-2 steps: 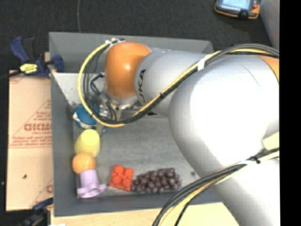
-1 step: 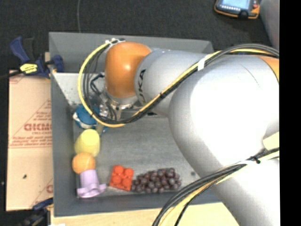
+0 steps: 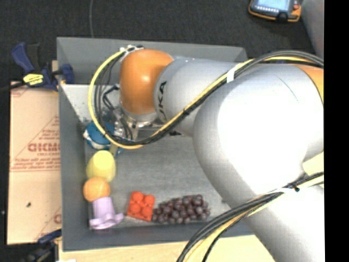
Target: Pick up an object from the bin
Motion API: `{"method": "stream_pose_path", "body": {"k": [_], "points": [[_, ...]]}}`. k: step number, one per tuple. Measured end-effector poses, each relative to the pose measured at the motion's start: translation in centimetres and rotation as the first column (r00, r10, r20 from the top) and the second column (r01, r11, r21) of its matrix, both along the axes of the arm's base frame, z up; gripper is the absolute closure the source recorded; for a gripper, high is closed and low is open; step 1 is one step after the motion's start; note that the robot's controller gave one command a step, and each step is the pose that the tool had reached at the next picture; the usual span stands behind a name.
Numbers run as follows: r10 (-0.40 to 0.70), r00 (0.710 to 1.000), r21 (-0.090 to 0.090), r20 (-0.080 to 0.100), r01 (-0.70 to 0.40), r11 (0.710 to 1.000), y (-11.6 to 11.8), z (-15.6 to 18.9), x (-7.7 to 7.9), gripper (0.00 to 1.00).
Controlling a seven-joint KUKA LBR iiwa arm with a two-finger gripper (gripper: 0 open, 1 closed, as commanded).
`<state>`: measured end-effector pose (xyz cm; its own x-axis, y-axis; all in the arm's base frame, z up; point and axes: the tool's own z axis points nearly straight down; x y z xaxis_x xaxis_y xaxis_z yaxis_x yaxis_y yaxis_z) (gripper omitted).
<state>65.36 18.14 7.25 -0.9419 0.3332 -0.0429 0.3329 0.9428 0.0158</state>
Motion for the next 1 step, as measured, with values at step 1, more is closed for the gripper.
{"method": "stream_pose_path", "body": {"k": [1], "points": [[0.01,1.0,-0.003,-0.01,-0.01,1.0,-1.25,0.16,-0.23,1.0]]}}
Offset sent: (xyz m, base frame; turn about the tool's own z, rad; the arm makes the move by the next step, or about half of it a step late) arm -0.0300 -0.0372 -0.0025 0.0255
